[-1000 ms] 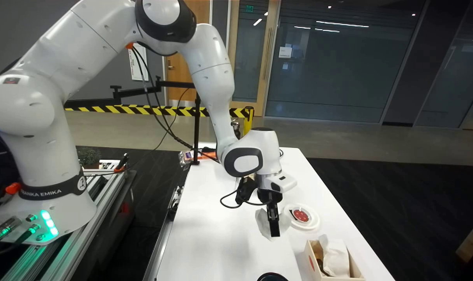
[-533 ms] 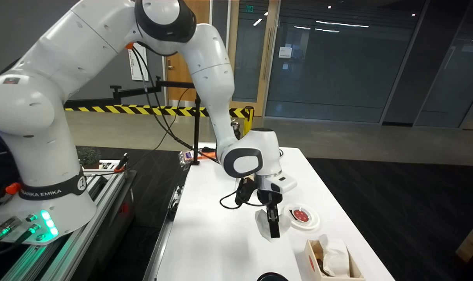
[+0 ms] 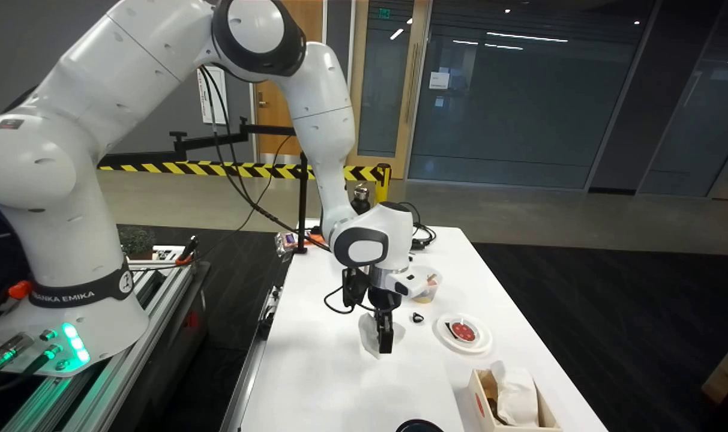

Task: Use the white napkin to wipe the item on the white plate.

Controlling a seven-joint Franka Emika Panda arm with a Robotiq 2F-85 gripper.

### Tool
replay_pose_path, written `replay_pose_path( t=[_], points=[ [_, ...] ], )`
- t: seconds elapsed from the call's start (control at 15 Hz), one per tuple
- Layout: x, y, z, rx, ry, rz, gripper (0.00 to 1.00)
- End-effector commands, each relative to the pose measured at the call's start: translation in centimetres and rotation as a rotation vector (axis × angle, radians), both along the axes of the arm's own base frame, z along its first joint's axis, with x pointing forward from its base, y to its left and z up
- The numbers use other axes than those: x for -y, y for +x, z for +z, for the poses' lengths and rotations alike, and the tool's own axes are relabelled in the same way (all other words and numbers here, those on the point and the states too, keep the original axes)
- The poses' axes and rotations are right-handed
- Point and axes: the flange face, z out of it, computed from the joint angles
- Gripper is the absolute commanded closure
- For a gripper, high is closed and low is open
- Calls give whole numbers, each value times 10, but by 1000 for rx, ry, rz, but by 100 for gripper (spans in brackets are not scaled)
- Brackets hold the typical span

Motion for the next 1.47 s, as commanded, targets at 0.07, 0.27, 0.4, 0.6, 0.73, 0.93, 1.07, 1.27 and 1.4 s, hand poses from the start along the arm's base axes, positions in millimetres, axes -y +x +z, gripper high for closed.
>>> replay_pose_path(
  t=[0.07, 0.27, 0.4, 0.6, 0.73, 0.93, 1.07, 1.27, 1.4],
  points=[
    [21, -4, 17, -128, 28, 11, 100],
    [25, -2, 8, -127, 20, -32, 100],
    [32, 0, 10, -127, 24, -47, 100],
    [26, -1, 8, -132, 30, -40, 100],
    [25, -2, 8, -133, 31, -39, 100],
    [21, 24, 15, -68, 3, 1, 100],
    [20, 51, 30, 7, -23, 60, 100],
    [21, 96, 53, 107, -55, 150, 100],
    [19, 121, 65, 153, -64, 210, 100]
  ],
)
